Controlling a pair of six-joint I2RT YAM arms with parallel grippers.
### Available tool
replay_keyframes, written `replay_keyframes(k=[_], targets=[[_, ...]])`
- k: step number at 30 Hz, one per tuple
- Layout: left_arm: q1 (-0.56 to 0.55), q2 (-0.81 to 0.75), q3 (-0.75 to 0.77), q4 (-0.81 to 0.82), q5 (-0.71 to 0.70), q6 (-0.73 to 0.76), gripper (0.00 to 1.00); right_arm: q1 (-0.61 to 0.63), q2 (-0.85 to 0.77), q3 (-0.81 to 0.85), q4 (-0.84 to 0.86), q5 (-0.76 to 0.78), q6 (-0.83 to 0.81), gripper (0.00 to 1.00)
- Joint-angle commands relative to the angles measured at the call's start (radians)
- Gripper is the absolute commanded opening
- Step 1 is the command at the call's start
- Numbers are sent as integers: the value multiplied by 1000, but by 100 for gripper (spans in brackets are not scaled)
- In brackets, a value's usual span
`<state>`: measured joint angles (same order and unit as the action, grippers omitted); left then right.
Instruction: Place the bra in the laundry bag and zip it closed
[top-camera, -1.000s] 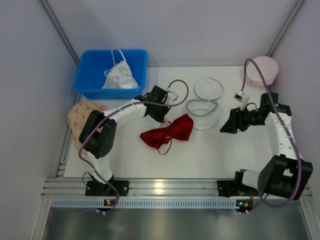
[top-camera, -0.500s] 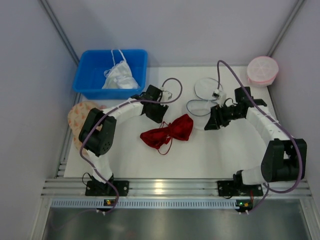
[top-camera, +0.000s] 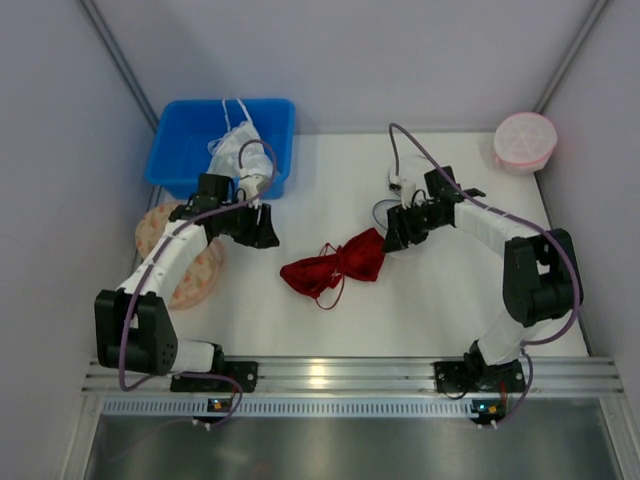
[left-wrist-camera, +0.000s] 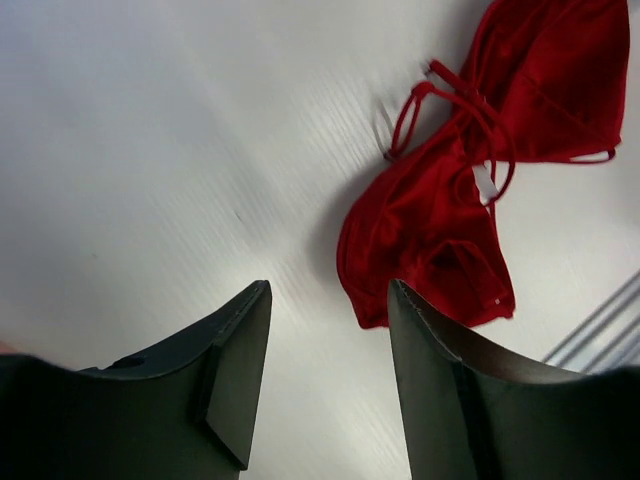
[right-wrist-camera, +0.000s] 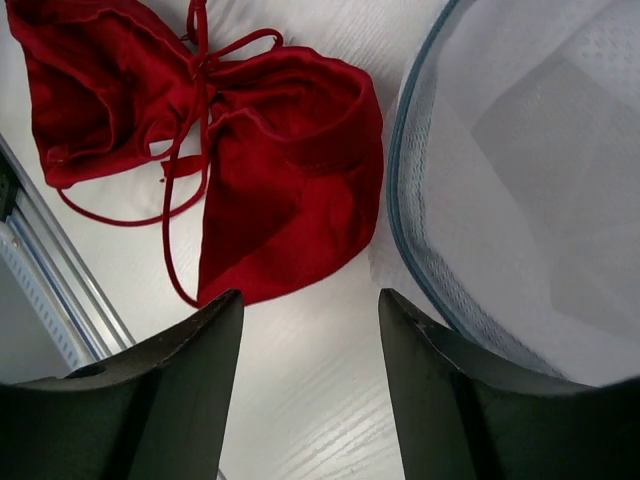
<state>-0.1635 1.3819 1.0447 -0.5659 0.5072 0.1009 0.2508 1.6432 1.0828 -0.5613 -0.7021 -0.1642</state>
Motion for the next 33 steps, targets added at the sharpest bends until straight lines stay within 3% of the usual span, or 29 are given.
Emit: replay_keyframes(k=[1,6,9,13,21,26,33], targets=[[48,-21,-70,-92,163,-29,56,41,41,65,67,36,46,57],[79,-15,-112,-92,201,-87,56,87,89,95,63,174,49,53],[78,6,-129,-75,212,-98,56,102,90,104,74,161,57,46],[78,52,-123,-74,237,-129,55,116,73,118,72,133,64,24],[78,169,-117,-71,301,-156,52,154,0,141,64,87,66,1],[78,213,-118,-72,307,-170,50,218,-3,180,61,69,55,0],[78,269,-109,-71,340,-176,23,332,56,250,60,26,86,0]])
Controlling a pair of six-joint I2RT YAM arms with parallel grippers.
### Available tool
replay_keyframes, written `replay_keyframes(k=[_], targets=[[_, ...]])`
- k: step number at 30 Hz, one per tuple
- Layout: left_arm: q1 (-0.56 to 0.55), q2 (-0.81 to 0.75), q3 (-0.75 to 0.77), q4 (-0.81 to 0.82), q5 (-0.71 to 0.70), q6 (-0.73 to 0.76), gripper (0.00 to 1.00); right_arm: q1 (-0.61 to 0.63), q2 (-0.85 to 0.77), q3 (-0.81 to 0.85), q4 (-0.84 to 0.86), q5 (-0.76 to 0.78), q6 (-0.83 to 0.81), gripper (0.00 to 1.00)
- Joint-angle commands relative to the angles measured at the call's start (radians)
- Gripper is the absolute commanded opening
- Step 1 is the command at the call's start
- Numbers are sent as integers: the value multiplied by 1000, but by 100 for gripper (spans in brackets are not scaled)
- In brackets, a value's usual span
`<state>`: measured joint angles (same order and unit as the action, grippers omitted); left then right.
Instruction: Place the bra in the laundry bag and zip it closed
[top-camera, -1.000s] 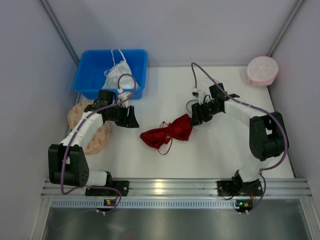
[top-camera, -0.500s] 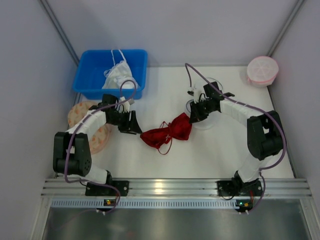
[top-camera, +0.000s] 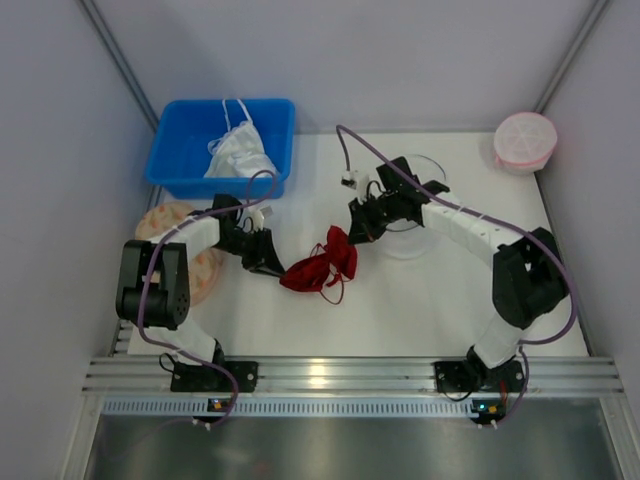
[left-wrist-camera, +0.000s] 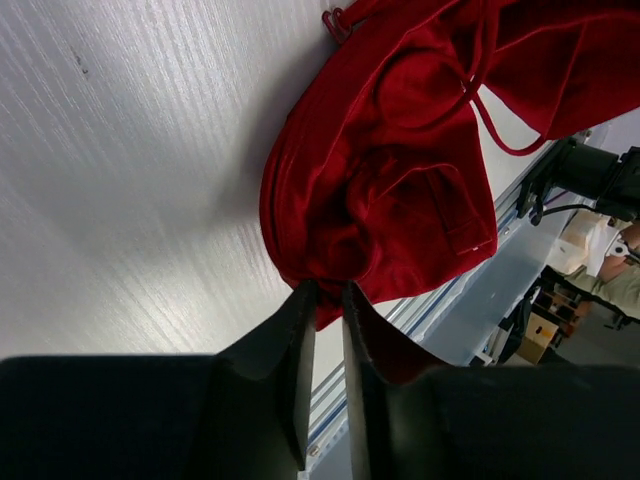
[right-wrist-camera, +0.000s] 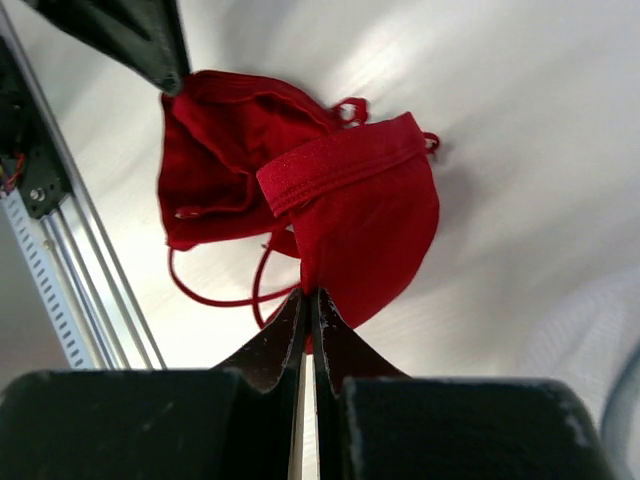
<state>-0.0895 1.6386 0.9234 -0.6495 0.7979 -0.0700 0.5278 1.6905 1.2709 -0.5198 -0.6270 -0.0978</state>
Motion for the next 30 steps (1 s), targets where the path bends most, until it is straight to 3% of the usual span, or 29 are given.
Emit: replay_keyframes(k=[1,6,11,16,22,25,26,30], targets=[[4,13,15,13,53,-5,20,67,17,74,23,-62,26,0],[5,30,38,13,61,-5,9,152,95,133,38,-92,58,0],[4,33,42,13,67,2,1,222,176,209,-40,-83,-15,0],[4,53,42,14,69,12,0,291,259,257,-68,-86,-28,0],[4,58,32,50,72,-17,0,307,365,254,21,-197,88,0],[7,49,34,54,80,-27,19,307,414,251,75,-226,135,0],[10,38,29,54,83,-31,31,307,428,249,86,-230,154,0],[25,18,8,54,95,-33,53,305,451,233,135,-243,175,0]])
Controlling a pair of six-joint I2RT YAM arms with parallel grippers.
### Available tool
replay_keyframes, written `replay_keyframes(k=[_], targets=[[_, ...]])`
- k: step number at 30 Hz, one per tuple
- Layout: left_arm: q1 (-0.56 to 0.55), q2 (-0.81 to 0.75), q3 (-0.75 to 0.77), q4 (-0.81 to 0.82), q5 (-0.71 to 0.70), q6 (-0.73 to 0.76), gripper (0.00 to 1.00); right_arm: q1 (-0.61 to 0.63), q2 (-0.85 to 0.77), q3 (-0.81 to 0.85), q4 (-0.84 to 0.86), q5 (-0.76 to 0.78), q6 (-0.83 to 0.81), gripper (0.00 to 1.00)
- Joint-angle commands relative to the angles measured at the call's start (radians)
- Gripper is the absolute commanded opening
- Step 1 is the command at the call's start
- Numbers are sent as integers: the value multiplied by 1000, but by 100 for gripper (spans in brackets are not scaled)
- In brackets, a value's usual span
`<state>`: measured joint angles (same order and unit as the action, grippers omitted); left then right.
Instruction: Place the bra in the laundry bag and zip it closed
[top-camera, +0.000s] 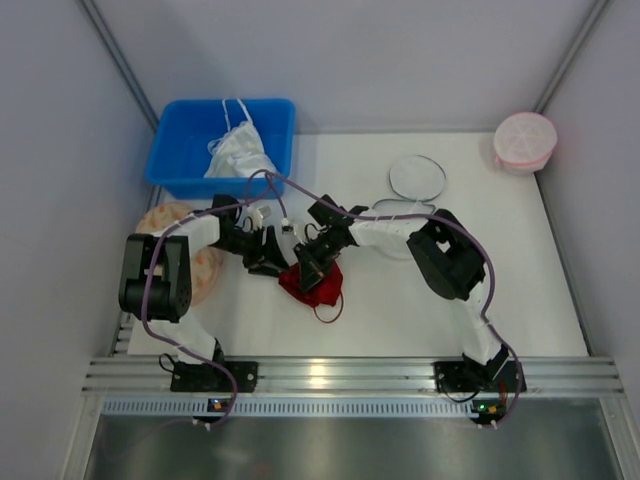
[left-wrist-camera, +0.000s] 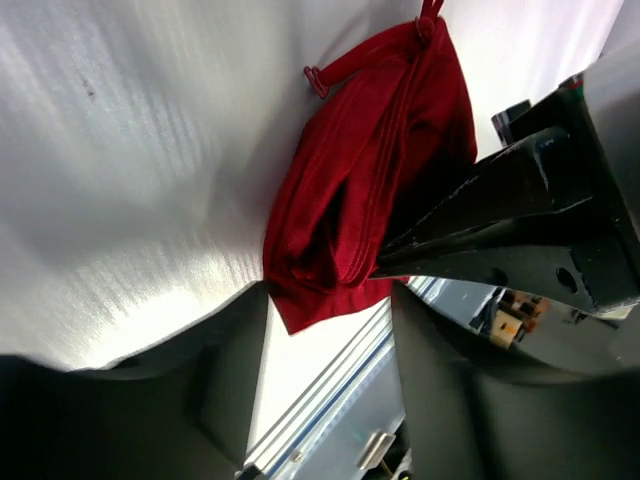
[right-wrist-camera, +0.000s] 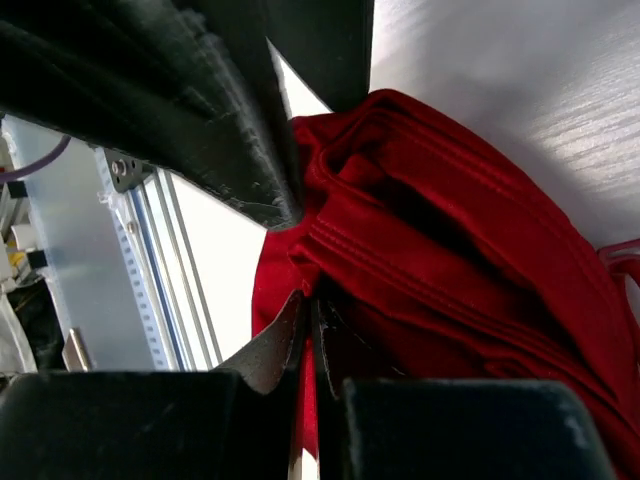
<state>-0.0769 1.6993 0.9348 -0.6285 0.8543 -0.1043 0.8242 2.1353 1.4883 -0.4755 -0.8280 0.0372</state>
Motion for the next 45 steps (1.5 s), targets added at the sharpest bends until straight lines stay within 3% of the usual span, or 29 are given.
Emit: replay_keyframes(k=[1,2,12,19,26,28,32,34,38,45], targets=[[12,-43,-11,33,40,3,60,9,2,9,107,-40,38,0],[12,-35,-14,33,40,2,67,9,-3,4,112,-39,38,0],[-30,40,-17,33,38,21,74,4,-28,-16,118,-40,21,0],[-60,91,-11,98,66,-43,64,4,-32,-13,161,-59,55,0],[-95,132,-17,159,91,-106,37,4,-35,-11,219,-62,98,0],[-95,138,-18,164,92,-106,22,-2,-40,-7,222,-63,108,1],[-95,141,-16,164,86,-104,0,-29,-80,-8,201,-62,112,13],[-93,135,-14,164,81,-103,0,-65,-136,-26,192,-45,95,25],[-95,123,-11,164,81,-97,0,-144,-222,-40,120,3,17,28],[-95,112,-22,200,94,-132,0,-183,-238,-98,49,121,-28,9]])
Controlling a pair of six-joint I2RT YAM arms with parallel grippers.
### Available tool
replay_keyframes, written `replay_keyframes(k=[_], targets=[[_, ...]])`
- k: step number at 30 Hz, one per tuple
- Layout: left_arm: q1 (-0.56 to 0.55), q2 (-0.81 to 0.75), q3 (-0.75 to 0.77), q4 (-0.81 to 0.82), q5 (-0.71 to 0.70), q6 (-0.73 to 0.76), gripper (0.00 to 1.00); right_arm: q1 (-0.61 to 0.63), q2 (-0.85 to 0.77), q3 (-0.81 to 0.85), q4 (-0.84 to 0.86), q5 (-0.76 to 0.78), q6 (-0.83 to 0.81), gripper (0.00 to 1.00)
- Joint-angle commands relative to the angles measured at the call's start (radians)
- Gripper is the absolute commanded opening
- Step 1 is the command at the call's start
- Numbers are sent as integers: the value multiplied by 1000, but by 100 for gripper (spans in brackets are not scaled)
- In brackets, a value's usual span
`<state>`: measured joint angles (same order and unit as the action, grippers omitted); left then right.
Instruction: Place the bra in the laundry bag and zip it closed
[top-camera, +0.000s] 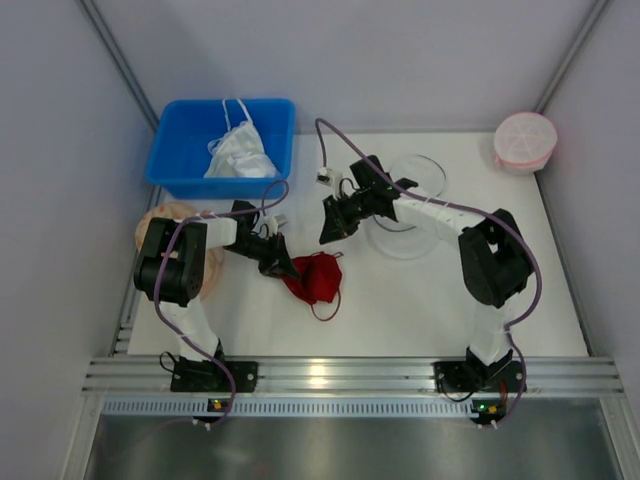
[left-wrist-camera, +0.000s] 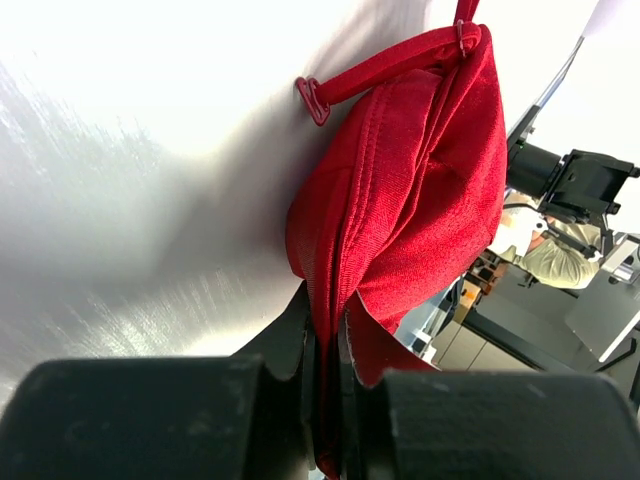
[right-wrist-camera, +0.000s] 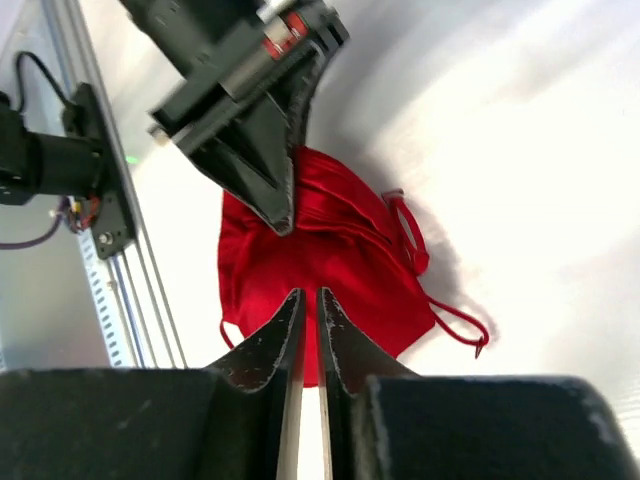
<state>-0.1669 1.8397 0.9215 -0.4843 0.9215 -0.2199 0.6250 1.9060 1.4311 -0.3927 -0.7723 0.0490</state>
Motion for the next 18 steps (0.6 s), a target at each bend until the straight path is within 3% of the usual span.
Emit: replay_keyframes(k=[1,5,9,13,18], targets=[[-5,-27,-7,56,27,-18,0,16,2,-46,-32,73,-40,8],[-5,-19,0,58,25,-27,0,36,76,-26,-51,76,-72,2],[-5,-11,7,56,30,-32,7,68,110,-37,-26,56,-78,0],[-5,6,7,67,46,-36,28,96,162,-24,3,68,-58,0],[-5,9,-3,67,57,-38,42,104,218,15,12,74,-14,0]])
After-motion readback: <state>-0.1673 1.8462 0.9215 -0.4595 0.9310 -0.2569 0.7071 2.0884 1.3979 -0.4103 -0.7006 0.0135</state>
